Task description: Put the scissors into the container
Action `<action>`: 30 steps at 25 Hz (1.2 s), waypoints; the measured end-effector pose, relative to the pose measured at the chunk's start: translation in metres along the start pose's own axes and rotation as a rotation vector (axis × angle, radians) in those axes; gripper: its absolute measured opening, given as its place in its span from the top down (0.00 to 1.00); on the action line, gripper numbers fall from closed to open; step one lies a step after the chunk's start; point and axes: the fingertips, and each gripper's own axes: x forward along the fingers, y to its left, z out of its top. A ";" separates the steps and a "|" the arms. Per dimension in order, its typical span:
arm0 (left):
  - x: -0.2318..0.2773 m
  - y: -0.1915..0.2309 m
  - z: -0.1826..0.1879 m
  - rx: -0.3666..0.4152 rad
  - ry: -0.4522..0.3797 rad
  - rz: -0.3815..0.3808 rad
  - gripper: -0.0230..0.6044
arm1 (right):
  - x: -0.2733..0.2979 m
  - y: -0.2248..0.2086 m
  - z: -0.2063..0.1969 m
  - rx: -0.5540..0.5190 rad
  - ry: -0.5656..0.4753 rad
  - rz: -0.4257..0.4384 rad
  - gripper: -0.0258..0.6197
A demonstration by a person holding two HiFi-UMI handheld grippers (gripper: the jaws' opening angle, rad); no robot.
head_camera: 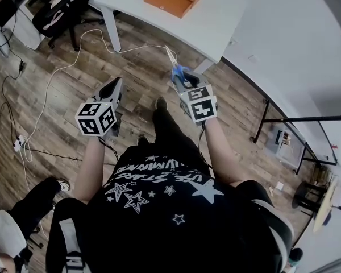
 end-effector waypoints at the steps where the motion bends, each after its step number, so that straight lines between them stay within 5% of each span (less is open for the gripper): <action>1: 0.004 0.003 0.003 -0.001 0.000 0.003 0.93 | 0.005 -0.003 0.004 0.002 -0.002 0.001 0.80; 12: 0.080 0.050 0.032 0.000 0.027 0.040 0.93 | 0.093 -0.052 0.043 0.007 -0.005 0.051 0.80; 30: 0.287 0.112 0.127 0.015 0.074 0.063 0.93 | 0.252 -0.217 0.136 0.040 -0.006 0.079 0.80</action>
